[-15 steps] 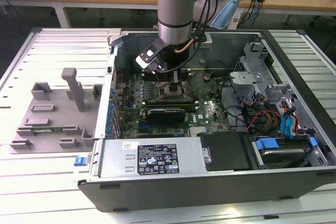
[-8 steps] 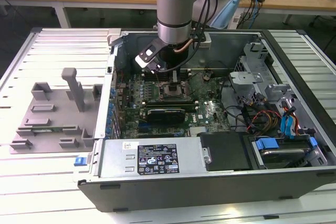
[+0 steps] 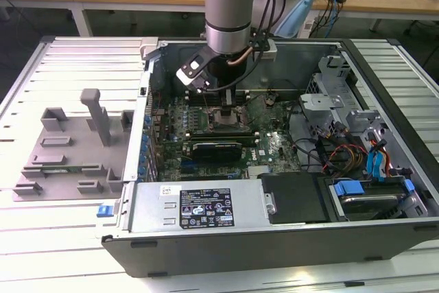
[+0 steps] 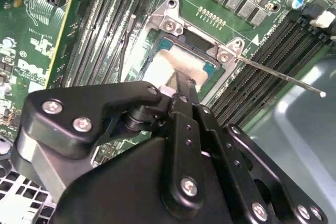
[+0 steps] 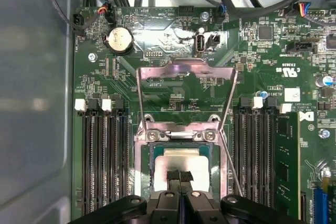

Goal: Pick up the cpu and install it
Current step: 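Place the cpu into insertion slot, then close the cpu cover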

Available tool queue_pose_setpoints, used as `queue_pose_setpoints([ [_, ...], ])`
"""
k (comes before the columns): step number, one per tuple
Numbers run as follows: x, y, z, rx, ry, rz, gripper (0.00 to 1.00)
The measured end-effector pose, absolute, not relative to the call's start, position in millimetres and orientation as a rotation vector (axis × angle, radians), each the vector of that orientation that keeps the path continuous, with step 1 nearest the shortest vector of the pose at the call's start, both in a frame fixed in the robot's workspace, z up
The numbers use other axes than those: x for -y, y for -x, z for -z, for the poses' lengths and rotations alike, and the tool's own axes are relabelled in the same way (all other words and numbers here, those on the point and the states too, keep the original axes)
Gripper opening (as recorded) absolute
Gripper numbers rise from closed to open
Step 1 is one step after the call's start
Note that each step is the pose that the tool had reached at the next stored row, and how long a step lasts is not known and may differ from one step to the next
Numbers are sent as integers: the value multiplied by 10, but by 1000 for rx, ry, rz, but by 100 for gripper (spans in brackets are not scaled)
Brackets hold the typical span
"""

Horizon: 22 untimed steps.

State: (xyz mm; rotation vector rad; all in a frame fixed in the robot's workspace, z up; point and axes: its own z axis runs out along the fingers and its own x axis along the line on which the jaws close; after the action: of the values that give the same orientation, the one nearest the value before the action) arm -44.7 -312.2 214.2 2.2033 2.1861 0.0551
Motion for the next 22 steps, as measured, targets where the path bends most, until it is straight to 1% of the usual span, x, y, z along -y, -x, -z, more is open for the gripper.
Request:
queue_pose_setpoints([
  [3, 3122, 447, -2249, -2178, -2211, -55, 11],
  [22, 3141, 428, -2302, -2141, -2246, -54, 11],
])
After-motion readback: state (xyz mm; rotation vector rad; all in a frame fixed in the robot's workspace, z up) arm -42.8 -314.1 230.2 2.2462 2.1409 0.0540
